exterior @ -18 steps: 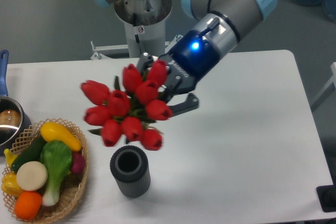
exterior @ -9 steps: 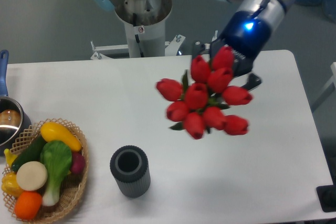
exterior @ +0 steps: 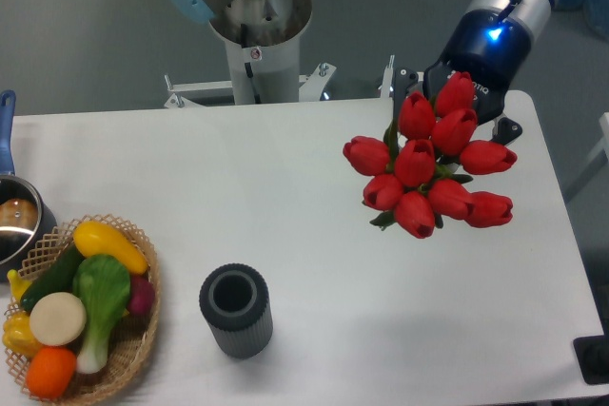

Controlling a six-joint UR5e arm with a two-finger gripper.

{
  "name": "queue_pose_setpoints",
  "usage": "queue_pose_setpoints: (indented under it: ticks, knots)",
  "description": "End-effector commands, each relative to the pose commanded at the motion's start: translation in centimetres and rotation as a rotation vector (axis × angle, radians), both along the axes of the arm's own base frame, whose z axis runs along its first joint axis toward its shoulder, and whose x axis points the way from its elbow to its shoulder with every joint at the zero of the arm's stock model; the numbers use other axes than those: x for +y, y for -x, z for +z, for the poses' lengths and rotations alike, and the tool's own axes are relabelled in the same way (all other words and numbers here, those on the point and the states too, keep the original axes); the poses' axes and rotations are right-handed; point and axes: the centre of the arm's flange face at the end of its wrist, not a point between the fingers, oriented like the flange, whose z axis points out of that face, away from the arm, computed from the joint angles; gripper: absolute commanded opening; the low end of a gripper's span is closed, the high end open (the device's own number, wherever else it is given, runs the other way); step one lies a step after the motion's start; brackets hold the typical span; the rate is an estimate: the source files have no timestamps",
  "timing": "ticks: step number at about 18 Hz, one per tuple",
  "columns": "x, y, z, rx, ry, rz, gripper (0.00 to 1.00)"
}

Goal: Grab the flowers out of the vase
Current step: 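Raise the held tulips higher and carry them away from the vase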

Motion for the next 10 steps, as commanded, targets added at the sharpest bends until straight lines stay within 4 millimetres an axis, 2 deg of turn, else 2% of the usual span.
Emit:
queue_pose_setpoints:
  ticks: [4, 10]
  knots:
    - [-1.0, 0.0, -0.2, -0.005, 0.003, 0.017, 0.37]
    - [-1.3, -0.5, -0.5, 0.001, 0.001, 0.014, 0.37]
